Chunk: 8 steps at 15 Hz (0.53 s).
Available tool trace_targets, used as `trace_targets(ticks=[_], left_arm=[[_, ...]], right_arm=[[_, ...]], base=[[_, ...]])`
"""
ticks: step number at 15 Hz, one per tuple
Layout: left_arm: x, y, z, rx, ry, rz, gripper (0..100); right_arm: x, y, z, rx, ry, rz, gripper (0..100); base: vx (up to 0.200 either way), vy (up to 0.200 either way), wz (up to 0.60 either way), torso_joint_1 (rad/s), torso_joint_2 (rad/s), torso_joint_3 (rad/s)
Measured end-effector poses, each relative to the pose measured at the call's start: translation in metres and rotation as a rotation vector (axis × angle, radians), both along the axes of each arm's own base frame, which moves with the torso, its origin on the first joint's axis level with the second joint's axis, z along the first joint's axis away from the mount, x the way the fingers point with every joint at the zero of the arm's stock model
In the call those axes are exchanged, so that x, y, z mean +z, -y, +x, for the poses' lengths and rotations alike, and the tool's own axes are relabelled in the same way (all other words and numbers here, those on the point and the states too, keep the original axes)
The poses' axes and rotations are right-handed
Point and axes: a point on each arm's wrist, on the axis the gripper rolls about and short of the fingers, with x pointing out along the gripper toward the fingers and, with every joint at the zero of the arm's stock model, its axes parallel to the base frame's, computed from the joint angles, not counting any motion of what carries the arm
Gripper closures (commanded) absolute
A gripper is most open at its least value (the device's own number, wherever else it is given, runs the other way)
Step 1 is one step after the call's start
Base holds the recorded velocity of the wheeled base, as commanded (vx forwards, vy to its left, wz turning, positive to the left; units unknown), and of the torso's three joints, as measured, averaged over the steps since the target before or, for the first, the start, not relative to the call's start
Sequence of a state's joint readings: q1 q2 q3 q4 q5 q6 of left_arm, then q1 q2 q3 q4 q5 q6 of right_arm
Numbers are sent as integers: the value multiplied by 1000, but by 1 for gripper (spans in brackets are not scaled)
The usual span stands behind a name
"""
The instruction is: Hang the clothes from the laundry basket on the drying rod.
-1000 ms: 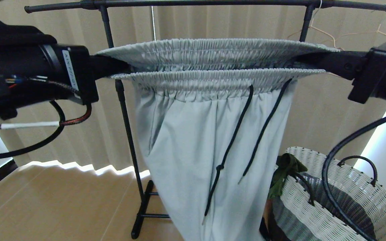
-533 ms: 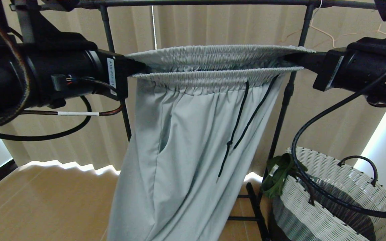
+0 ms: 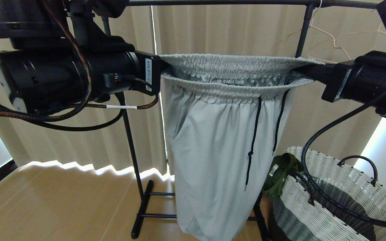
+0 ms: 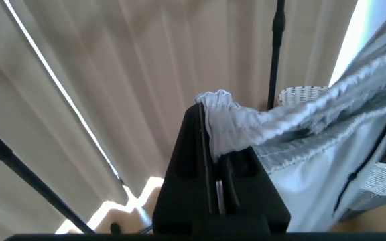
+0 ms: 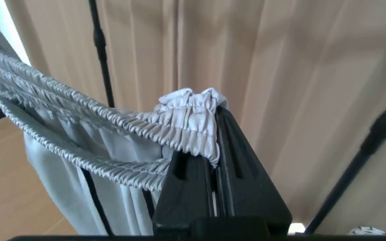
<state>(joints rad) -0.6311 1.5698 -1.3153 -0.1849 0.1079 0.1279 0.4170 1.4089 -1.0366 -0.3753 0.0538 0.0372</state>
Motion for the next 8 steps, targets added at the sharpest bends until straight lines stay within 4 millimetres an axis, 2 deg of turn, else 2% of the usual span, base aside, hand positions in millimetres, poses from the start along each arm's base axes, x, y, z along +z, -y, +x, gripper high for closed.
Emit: trace_targets(ticks=[4, 8], left_arm=[[0, 6, 7, 5, -2, -2, 100], [13, 16, 22, 5, 31, -46, 100]], right_arm=[[4, 4, -9, 0, 3, -1, 100], [9, 14, -37, 25, -50, -25, 100]], base=[[0, 0, 0, 0, 0, 0], [0, 0, 0, 0, 0, 0]])
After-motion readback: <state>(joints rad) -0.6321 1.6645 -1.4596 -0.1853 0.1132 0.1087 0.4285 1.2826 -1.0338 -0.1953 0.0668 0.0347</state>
